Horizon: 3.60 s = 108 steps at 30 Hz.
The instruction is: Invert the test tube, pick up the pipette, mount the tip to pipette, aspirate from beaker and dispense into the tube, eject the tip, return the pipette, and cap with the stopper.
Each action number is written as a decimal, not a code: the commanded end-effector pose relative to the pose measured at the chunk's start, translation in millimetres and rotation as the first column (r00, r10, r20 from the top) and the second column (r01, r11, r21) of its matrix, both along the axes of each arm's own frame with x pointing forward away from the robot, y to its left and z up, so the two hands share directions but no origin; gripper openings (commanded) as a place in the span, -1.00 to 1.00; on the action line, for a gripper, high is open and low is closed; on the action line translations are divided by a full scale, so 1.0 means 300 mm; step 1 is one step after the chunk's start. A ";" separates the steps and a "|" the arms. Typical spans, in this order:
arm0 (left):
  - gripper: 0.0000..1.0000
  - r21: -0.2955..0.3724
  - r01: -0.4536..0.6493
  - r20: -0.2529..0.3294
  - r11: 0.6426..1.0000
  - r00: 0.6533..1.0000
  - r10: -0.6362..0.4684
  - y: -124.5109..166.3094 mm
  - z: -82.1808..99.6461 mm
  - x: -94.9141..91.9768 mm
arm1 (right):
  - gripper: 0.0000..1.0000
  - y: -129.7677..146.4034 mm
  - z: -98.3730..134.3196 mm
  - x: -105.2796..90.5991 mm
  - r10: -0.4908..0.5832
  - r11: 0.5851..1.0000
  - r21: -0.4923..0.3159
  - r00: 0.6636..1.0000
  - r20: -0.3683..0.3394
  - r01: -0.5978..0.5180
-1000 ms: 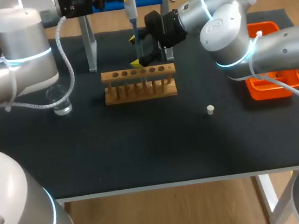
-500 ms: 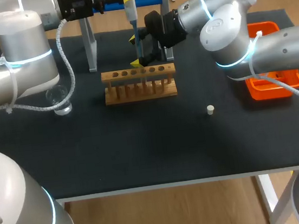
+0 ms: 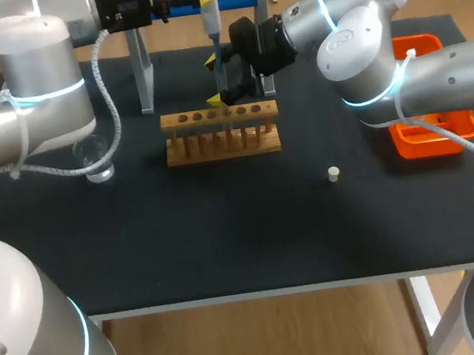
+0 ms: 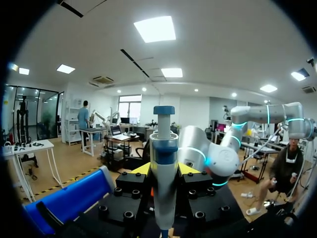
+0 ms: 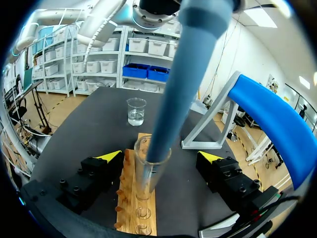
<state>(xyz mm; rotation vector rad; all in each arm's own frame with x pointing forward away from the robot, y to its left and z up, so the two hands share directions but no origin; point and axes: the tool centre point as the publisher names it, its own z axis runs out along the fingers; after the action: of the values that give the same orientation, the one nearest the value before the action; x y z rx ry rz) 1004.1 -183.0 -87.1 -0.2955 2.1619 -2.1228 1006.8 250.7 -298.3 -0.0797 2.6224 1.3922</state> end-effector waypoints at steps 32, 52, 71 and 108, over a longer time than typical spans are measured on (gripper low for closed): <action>-1.00 0.001 -0.032 0.039 0.999 0.999 0.032 0.002 0.006 -0.044 | 1.00 -0.002 0.003 0.003 0.003 1.000 -0.004 1.000 -0.003 -0.003; -1.00 0.011 -0.018 0.045 1.000 0.999 0.018 -0.006 0.004 -0.037 | 1.00 -0.002 0.003 0.003 0.003 1.000 -0.004 1.000 -0.003 -0.003; -1.00 0.018 -0.018 0.047 1.000 0.999 0.018 -0.006 0.005 -0.038 | 1.00 -0.002 0.003 0.003 0.003 1.000 -0.004 1.000 -0.003 -0.003; -1.00 0.018 -0.018 0.047 1.000 0.999 0.018 -0.006 0.005 -0.038 | 1.00 -0.245 0.111 -0.044 -0.007 0.995 0.101 0.999 0.036 0.003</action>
<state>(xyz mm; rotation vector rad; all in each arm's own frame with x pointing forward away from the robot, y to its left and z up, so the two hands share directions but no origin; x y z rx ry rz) 991.9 -184.9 -86.3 -0.2613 2.1403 -2.0776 1001.4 190.1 -270.8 -0.0857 2.5329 1.4862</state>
